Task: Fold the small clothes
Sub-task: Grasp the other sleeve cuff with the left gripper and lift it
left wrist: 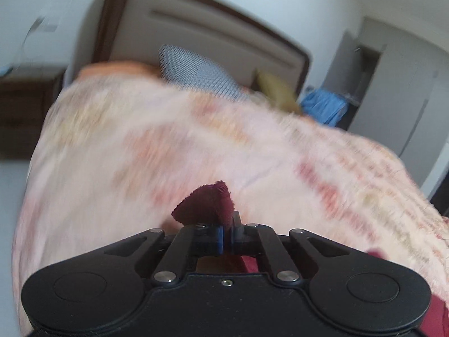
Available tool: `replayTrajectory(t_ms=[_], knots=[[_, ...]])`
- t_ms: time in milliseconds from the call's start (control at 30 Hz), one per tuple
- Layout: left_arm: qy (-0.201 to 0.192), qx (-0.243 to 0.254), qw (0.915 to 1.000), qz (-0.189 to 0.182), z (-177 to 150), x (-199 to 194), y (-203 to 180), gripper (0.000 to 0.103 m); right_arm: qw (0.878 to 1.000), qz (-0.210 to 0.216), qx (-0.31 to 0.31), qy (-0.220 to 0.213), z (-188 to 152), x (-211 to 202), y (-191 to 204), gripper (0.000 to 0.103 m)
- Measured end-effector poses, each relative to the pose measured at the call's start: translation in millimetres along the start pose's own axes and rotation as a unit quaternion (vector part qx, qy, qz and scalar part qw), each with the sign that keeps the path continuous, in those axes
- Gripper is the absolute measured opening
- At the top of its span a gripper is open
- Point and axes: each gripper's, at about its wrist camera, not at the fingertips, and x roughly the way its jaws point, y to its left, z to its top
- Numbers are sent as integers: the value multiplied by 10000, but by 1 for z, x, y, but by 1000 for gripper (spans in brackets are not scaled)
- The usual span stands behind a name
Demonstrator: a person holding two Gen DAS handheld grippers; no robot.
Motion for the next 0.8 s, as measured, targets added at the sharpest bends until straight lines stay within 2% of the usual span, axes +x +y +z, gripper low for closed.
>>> replayTrajectory(t_ms=[100, 167, 267, 367, 467, 567, 667, 800], knots=[[-672, 487, 9958, -380, 34, -13, -33, 4, 10000, -11, 60, -64, 0, 1, -7, 103], [-1161, 857, 9873, -669, 58, -24, -65, 4, 9998, 16, 154, -105, 1, 1, -12, 103], [-1776, 1222, 9667, -1377, 87, -47, -114, 4, 9995, 39, 287, -137, 2, 1, -20, 103], [-2032, 1806, 9412, -2008, 89, -71, -170, 4, 9990, 72, 393, -182, 2, 0, -29, 103], [-1978, 2223, 9167, -2668, 63, -94, -219, 4, 9986, 59, 482, -207, 3, 0, -38, 103], [-1746, 2546, 8939, -3250, 19, -110, -263, 4, 9980, 28, 578, -251, 3, -1, -47, 103], [-1375, 2873, 8700, -3764, -39, -121, -298, 4, 9977, -12, 619, -282, 2, -4, -55, 103], [-726, 3480, 8321, -4256, -128, -123, -330, 4, 9974, -85, 655, -272, -2, -9, -68, 103]])
